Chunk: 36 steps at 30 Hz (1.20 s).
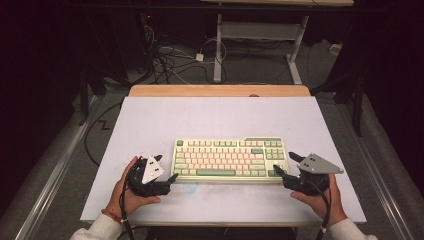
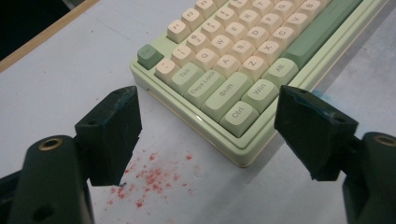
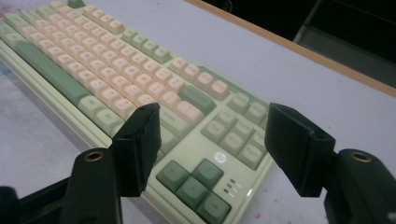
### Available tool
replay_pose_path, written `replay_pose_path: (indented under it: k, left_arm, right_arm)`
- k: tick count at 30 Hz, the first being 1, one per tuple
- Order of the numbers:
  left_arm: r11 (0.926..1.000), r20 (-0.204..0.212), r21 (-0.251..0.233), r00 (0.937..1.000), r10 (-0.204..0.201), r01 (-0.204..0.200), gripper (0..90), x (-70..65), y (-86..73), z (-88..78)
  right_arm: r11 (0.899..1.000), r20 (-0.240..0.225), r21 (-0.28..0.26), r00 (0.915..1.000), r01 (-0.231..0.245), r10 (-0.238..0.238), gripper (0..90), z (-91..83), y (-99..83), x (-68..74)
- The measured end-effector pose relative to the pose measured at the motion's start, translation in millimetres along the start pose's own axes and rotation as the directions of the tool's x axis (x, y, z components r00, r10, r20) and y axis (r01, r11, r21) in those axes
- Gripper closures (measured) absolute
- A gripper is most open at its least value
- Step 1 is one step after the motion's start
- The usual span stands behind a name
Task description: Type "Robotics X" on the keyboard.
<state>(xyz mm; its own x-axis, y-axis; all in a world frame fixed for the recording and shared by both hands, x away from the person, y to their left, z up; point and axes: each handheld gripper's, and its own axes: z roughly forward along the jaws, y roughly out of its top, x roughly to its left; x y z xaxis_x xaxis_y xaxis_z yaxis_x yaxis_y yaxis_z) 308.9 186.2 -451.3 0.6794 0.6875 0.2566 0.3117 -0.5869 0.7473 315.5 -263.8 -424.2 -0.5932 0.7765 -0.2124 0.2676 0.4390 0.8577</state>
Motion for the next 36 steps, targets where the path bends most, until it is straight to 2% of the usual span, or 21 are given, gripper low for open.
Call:
replay_pose_path:
  k: [5,6,7,11,13,14,22,36]
  left_arm:
    - [1.0000,0.003,0.004,1.0000,0.000,0.000,21.6,-0.5,-0.6,0.4]
    - [1.0000,0.003,0.004,1.0000,0.002,-0.002,21.6,-0.7,-0.4,0.3]
    - [1.0000,0.001,0.000,1.0000,0.000,0.000,21.7,-0.7,0.0,0.3]
    - [1.0000,-0.002,-0.006,1.0000,0.000,0.000,21.7,-0.9,0.9,-0.2]
    - [1.0000,0.002,-0.006,1.0000,-0.003,0.003,21.7,-0.3,0.9,-0.2]
    - [1.0000,0.000,-0.006,1.0000,-0.003,0.003,21.7,-0.2,0.9,-0.3]
    - [1.0000,0.003,-0.003,1.0000,0.007,-0.007,21.7,-0.3,4.5,1.0]
    - [0.9999,0.009,0.001,0.9999,0.013,-0.013,22.7,-2.5,9.1,3.6]
  right_arm:
    - [1.000,-0.002,0.025,0.9998,0.019,-0.019,50.5,8.2,9.7,2.3]
    - [1.000,-0.002,0.025,0.9998,0.019,-0.019,50.5,8.2,9.7,2.3]
    - [0.999,-0.016,0.030,0.9995,0.028,-0.028,56.1,12.0,11.4,3.0]
    - [0.998,-0.043,0.049,0.9984,0.039,-0.037,66.1,19.5,14.4,3.5]
    - [0.998,-0.059,0.052,0.9976,0.040,-0.037,67.8,21.0,15.3,3.7]
    - [0.997,-0.061,0.058,0.9972,0.047,-0.044,73.1,24.2,17.2,5.0]
    - [0.994,-0.119,0.088,0.9912,0.068,-0.057,89.0,38.0,22.3,9.8]
    - [0.980,-0.178,0.164,0.9805,0.112,-0.082,90.0,60.2,19.3,19.1]
